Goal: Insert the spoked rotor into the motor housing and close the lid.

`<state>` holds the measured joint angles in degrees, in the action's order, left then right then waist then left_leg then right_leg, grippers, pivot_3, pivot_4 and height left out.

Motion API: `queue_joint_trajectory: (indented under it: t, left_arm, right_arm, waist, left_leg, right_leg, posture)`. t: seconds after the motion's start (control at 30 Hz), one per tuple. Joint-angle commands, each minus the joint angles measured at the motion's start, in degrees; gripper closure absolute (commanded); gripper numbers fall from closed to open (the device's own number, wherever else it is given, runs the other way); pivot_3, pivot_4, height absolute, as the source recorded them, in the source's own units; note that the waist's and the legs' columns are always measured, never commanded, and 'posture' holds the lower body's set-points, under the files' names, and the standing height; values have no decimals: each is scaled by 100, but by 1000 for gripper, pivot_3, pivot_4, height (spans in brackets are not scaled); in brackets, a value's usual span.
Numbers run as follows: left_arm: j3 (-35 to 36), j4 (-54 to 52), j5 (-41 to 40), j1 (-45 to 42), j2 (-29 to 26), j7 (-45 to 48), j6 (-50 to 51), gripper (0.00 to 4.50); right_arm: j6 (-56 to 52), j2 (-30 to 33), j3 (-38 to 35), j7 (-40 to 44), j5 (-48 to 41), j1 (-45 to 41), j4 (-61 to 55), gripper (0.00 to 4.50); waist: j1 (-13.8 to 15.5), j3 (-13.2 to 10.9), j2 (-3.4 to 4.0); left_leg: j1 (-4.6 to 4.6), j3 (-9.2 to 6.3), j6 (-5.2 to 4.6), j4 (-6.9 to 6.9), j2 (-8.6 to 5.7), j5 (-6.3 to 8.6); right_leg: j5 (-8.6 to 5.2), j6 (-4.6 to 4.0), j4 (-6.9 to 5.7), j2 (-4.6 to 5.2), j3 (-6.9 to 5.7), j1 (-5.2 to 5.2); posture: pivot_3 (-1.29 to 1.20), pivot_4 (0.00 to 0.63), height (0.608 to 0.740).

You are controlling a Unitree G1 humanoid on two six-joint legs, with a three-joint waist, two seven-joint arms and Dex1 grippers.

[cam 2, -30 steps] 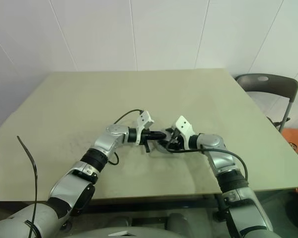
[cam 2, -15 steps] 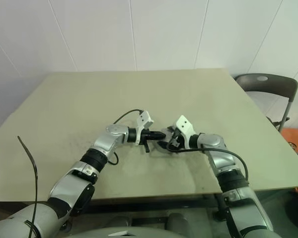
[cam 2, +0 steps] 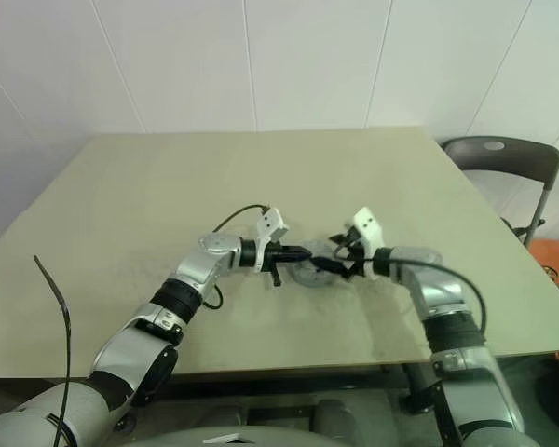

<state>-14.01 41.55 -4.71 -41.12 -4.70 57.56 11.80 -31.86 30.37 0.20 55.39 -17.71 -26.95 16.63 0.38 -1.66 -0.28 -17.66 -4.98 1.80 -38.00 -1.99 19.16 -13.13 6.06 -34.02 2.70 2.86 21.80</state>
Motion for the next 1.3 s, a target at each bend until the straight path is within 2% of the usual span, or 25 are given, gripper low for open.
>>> queue_joint_trajectory:
  t: [0.03,0.1,0.23,0.47,0.77,1.3]
  left_arm:
    - [-196,243,210,155,-24,27,111,4500]
    - [-194,244,212,150,-12,20,112,4500]
    - [-189,253,215,158,3,24,101,4500]
    - [-180,253,212,168,33,-5,80,4500]
    - [-137,134,170,270,-31,-19,84,4500]
    - [-42,-371,68,499,-536,94,194,4500]
  right_arm:
    - [-617,209,-463,122,-519,-290,-149,50]
    - [-1117,400,-617,218,-740,-378,-58,50]
    - [-2814,856,-659,515,-1294,-446,120,50]
    - [-4040,992,-291,585,-1659,61,-260,50]
    - [-4135,652,-169,161,-1701,369,-688,50]
    - [-3680,219,-280,-217,-1572,65,-194,50]
  waist:
    - [8,0,0]
    - [29,1,2]
    - [41,4,4]
    - [37,4,4]
    - [25,5,-2]
    - [-146,6,-6]
  left_leg:
    - [-5,1,0,2,0,0]
    - [-15,2,0,5,0,0]
    - [-61,3,0,-7,-2,-1]
    - [-63,7,-2,-6,-2,0]
    - [-63,9,-1,-8,-1,0]
    - [-59,6,-1,-7,0,0]
  right_leg:
    - [1,0,0,-1,-1,5]
    - [1,-1,0,-1,-2,15]
    - [18,-25,-1,2,-1,59]
    - [3,-2,0,1,-4,61]
    - [6,8,-1,-3,-3,61]
    - [9,10,-10,-11,1,56]
  posture:
    - [0,0,740]
    - [0,0,740]
    - [0,0,740]
    - [0,0,740]
    - [0,0,740]
    - [0,0,740]
